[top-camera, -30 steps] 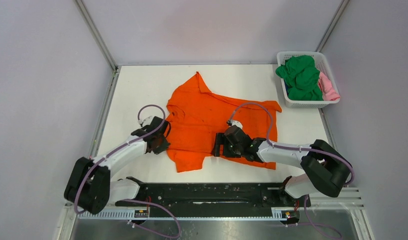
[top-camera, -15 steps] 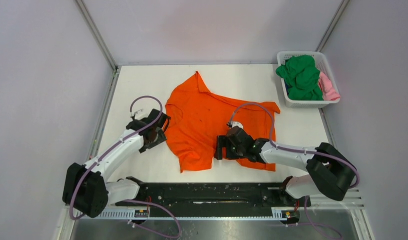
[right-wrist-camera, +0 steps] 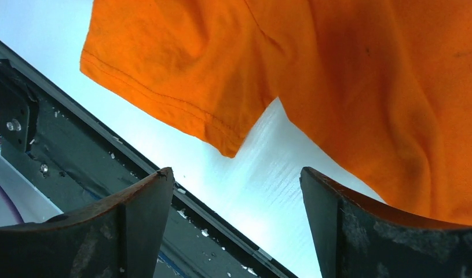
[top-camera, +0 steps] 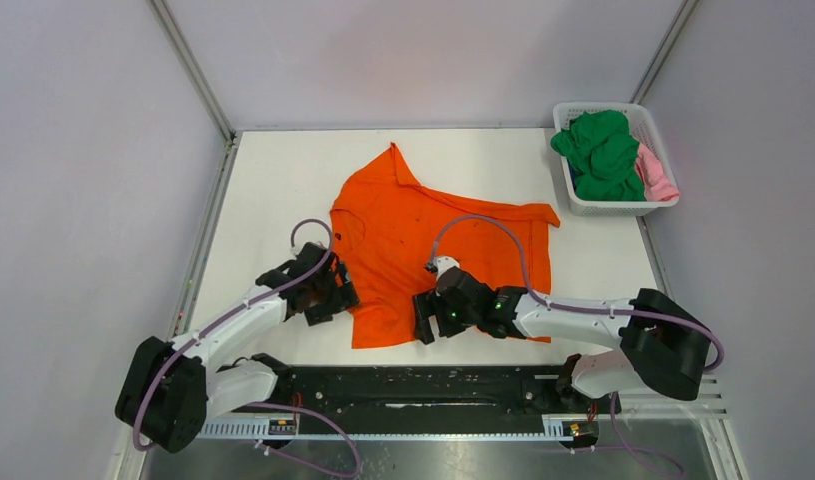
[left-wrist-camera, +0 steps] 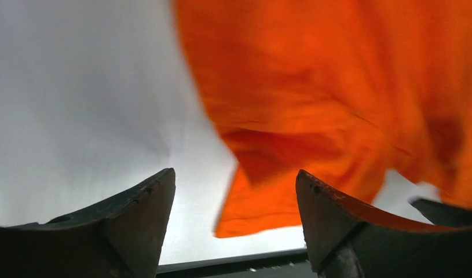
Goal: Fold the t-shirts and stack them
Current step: Flatten out the tshirt
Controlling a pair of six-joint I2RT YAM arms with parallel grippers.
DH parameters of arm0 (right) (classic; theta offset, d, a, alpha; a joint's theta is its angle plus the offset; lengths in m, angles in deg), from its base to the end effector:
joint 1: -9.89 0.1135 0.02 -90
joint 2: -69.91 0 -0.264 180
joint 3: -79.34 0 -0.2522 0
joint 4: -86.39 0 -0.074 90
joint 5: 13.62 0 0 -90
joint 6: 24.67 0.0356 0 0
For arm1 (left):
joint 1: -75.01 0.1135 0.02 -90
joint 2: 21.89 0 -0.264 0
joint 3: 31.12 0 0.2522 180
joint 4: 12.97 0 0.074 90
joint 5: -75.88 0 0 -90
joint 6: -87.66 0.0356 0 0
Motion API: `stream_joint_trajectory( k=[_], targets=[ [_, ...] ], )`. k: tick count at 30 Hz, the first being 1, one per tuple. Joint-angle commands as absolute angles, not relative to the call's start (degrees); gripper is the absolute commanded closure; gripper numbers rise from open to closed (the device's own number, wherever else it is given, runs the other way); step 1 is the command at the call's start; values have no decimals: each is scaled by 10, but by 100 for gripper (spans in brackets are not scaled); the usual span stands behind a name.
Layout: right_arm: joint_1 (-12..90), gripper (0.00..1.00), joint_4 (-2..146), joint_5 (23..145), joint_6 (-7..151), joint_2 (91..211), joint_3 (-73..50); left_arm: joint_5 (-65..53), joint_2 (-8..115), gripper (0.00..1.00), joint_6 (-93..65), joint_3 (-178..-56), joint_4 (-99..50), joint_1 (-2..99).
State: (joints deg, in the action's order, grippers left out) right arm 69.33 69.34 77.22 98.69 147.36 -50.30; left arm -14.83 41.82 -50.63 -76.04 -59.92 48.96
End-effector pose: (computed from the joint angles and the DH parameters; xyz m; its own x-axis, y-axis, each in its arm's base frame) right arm 0.1347 0.2292 0.1800 -0.7721 -0.2263 -0.5938 -0.5289 0.7468 0.4032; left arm 0.1681 -0.0817 0.1690 -0.8694 -0.4059 -0.2818 -0.3223 0.8981 -0.2992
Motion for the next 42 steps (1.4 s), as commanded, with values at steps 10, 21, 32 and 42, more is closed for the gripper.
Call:
stream_joint_trajectory(
  k=[10, 21, 32, 42],
  targets=[
    [690, 1, 641, 566, 1052, 1358, -544, -55, 525, 1, -508, -862, -411, 392],
    [587, 0, 568, 544, 1094, 1244, -626, -92, 647, 1, -515, -830, -485, 390],
    [580, 1, 539, 509, 1071, 1250, -607, -137, 415, 1, -559, -704, -614, 431],
    [556, 0, 503, 519, 1022, 1311, -545, -250, 306, 1, -596, -746, -760, 450]
  ],
)
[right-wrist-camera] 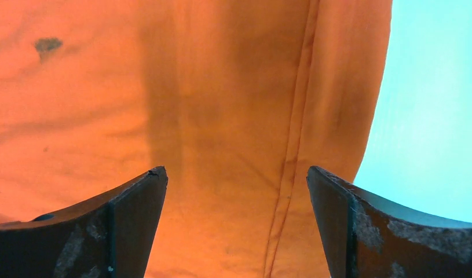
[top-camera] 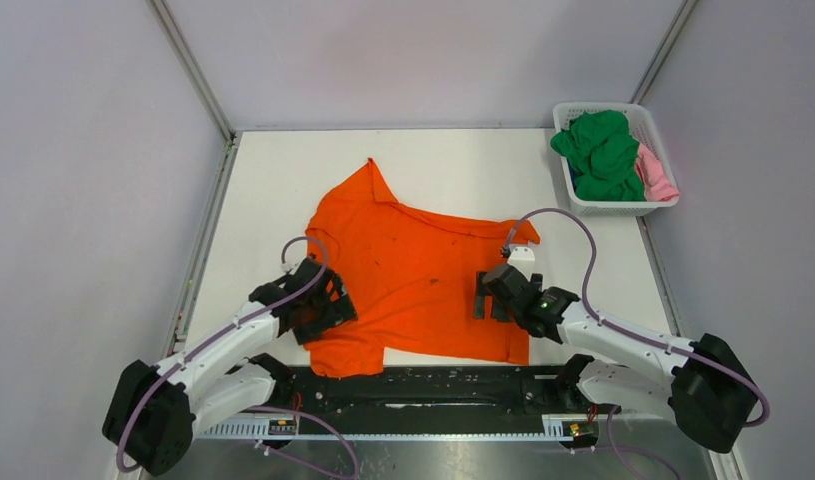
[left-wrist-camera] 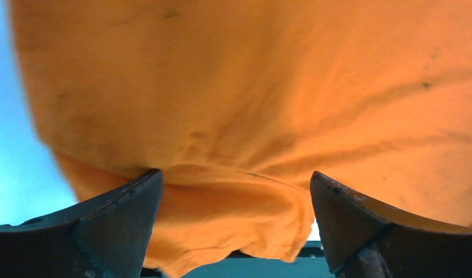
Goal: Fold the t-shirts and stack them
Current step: Flatten out the tshirt
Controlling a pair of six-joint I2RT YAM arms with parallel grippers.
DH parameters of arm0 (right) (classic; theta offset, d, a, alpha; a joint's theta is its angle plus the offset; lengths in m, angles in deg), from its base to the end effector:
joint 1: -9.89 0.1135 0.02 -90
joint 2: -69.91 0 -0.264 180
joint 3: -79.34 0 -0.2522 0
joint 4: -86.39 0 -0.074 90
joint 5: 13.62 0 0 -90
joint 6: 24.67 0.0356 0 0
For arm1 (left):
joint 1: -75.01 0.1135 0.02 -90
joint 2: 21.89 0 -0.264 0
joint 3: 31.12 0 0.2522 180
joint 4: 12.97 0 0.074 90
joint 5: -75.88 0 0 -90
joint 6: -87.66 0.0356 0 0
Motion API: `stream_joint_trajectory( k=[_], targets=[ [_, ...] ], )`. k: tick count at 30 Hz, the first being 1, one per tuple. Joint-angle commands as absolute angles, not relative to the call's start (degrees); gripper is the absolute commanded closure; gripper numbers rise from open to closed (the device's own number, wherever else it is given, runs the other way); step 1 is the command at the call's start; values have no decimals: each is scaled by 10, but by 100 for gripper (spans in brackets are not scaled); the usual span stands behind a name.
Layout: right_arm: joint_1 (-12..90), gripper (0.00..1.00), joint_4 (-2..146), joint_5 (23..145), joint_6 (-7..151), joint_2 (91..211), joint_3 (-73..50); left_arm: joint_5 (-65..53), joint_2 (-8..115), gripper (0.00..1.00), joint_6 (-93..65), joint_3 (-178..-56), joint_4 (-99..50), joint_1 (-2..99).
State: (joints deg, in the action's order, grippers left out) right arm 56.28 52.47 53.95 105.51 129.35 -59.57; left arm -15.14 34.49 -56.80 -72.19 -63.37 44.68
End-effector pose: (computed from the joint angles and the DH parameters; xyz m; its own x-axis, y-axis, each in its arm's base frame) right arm 0.1413 0.1286 0.1769 -0.7447 0.0829 -0.6622 -0.0363 0.9857 0.1643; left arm 0.1403 -0.0813 0.1669 -0.8630 -0.4377 -0.2523 -0.3504 0.8783 -0.3253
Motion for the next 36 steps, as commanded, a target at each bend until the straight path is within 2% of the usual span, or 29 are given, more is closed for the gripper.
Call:
stream_joint_trajectory(
  k=[1, 5, 8, 12, 17, 20, 26, 36],
  targets=[
    [555, 1, 497, 514, 1008, 1317, -534, -247, 296, 1, -593, -751, -751, 453],
    [554, 0, 449, 460, 962, 1340, -481, -312, 301, 1, -589, -821, -752, 454],
    [553, 0, 430, 429, 938, 1349, -463, -332, 352, 1, -564, -902, -733, 454],
    [529, 1, 445, 492, 875, 1359, -445, -281, 440, 1, -515, -954, -623, 456],
    [526, 1, 458, 430, 759, 1417, -382, -243, 595, 1, -487, -1010, -580, 483],
    [520, 1, 475, 404, 709, 1461, -352, -173, 663, 1, -471, -1007, -541, 529],
    [514, 1, 472, 398, 637, 1557, -333, -172, 743, 1, -454, -988, -529, 586],
    [500, 1, 426, 302, 614, 1685, -311, -48, 755, 1, -414, -969, -485, 651]
  ],
)
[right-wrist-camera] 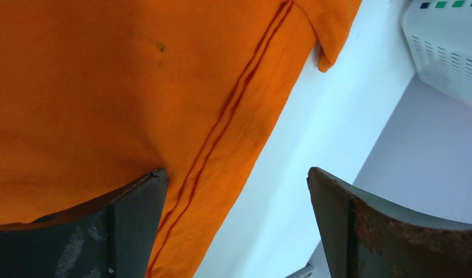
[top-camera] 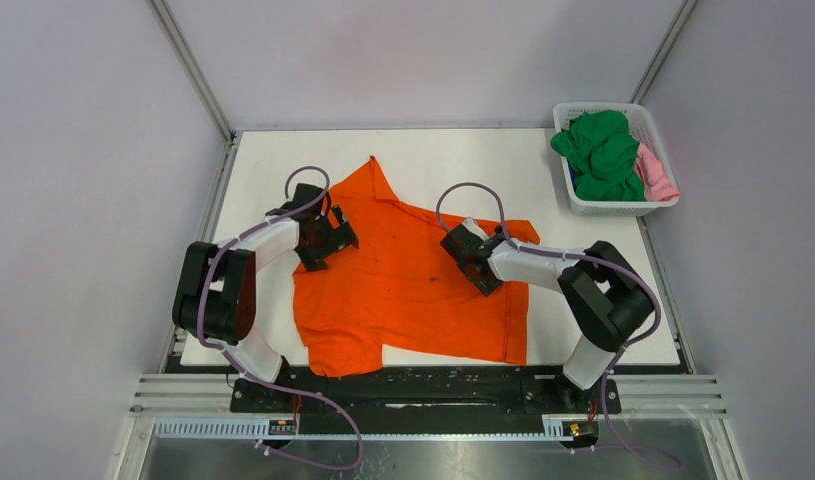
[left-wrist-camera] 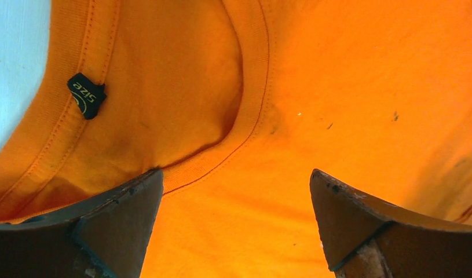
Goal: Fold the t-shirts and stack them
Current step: Flatten out the tshirt
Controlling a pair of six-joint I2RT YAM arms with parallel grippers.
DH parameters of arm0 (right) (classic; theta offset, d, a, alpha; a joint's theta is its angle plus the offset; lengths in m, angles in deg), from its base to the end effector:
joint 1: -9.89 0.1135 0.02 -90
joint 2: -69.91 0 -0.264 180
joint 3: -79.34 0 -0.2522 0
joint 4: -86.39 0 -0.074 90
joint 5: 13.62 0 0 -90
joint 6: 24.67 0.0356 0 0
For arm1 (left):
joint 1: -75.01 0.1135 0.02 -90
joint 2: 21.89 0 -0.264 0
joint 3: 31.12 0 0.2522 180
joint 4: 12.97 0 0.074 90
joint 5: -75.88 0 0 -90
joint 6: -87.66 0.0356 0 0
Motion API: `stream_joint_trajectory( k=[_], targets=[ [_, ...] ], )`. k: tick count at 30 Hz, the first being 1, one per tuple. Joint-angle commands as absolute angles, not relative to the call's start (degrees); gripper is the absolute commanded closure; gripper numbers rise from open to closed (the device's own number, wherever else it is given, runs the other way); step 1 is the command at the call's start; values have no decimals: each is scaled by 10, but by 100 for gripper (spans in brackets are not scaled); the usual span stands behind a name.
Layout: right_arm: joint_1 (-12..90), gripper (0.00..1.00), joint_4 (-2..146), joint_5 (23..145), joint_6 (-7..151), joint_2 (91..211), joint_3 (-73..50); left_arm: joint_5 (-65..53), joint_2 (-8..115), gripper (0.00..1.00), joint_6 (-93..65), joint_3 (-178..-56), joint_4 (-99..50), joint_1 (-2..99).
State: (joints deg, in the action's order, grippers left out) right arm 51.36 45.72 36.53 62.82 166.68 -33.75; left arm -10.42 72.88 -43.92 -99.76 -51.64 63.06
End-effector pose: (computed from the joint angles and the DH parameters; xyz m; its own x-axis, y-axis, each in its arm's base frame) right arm 0.2426 0.1840 0.1546 -0.6905 -0.6551 -0.3065 -0.3790 0.6887 -0.6182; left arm 0.3077 -0.0675 0.1664 -0.8171 -0.5040 -0.2797 -0.4128 0.8504 -0.3263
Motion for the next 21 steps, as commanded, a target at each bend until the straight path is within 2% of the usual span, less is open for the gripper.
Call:
stream_joint_trajectory(
  k=[1, 9, 21],
  targets=[
    [496, 0, 426, 302, 614, 1687, -311, -43, 754, 1, -412, -967, -485, 653],
    [452, 1, 429, 302, 616, 1703, -321, -23, 757, 1, -408, -962, -472, 663],
    [351, 0, 435, 298, 650, 1640, -346, 9, 759, 1, -406, -954, -460, 680]
  ],
)
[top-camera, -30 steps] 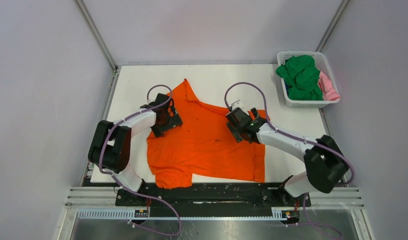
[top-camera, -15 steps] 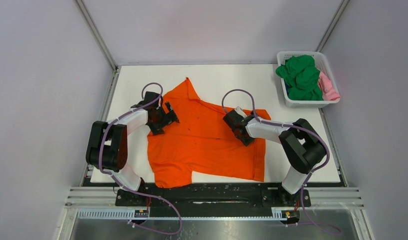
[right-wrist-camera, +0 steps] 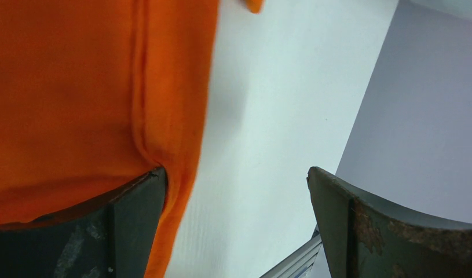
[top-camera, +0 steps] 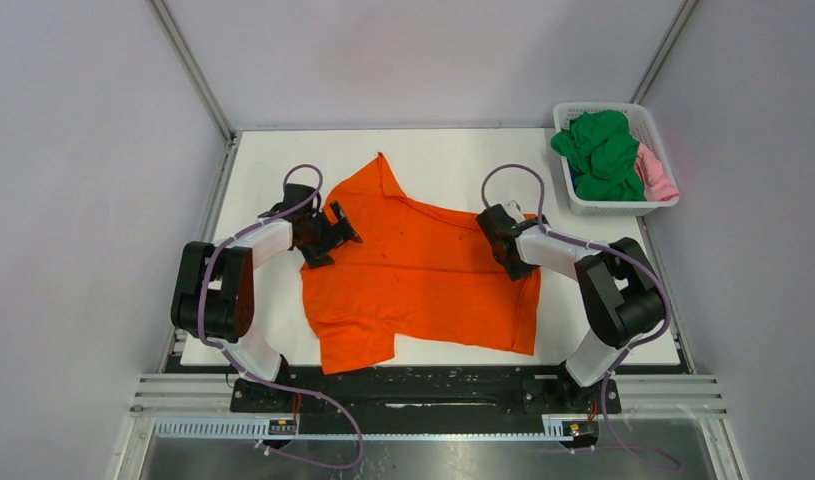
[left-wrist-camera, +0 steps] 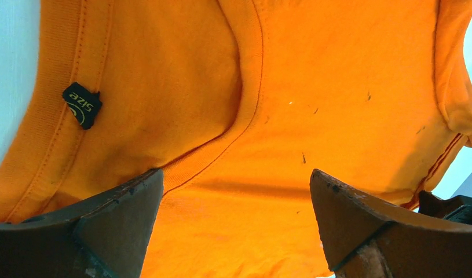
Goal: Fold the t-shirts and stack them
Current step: Flatten out the tshirt
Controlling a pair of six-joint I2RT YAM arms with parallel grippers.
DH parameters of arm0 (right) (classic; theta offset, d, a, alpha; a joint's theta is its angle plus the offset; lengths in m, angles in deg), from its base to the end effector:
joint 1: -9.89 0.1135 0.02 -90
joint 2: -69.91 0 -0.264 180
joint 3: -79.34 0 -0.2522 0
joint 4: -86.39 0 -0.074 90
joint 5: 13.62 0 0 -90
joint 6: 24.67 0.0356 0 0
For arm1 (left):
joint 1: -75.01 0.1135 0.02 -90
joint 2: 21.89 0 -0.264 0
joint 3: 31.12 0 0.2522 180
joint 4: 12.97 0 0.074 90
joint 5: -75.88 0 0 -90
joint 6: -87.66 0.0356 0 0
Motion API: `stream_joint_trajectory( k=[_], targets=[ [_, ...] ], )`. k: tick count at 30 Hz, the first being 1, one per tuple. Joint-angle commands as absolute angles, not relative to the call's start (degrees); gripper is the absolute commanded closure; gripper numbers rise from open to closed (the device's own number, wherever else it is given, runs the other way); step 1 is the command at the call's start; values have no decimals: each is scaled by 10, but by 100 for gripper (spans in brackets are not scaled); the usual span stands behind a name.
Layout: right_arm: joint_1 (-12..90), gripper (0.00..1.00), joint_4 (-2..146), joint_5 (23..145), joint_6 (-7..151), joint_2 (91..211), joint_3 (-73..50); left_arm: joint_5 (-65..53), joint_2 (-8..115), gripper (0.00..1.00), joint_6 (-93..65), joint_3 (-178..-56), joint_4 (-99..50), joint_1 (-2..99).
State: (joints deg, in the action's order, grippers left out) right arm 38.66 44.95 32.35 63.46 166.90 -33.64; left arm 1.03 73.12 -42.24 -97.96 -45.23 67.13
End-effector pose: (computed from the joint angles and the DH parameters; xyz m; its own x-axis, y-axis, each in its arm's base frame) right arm 0.2769 0.1238 0.1552 -0.8254 -0.4800 -0.2971 -0.1788 0.7216 -0.6688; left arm 0.3146 -0.0529 0.1632 -0.8278 -0.5105 -0.2328 -0.3531 0.7964 -0.4909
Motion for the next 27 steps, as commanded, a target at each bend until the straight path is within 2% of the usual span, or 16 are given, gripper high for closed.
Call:
stream_joint_trajectory(
  k=[1, 6, 11, 17, 19, 23, 25, 27],
  targets=[
    [342, 0, 435, 297, 664, 1640, -347, 11, 759, 1, -406, -953, -459, 681],
    [292, 0, 415, 281, 695, 1629, -341, 20, 760, 1, -405, -951, -457, 686],
    [252, 1, 427, 301, 722, 1567, -357, 23, 759, 1, -404, -949, -459, 687],
    [123, 0, 386, 324, 828, 1518, -358, 23, 752, 1, -403, -948, -462, 688],
    [119, 1, 407, 383, 805, 1494, -365, 22, 753, 1, -404, -949, -463, 687],
    [124, 1, 499, 674, 723, 1450, -405, 22, 752, 1, -403, -948, -462, 688],
    [144, 1, 529, 723, 697, 1447, -413, 22, 751, 1, -402, -946, -462, 688],
    [184, 0, 534, 693, 652, 1464, -404, 22, 751, 1, -402, -946, -461, 688]
  ],
)
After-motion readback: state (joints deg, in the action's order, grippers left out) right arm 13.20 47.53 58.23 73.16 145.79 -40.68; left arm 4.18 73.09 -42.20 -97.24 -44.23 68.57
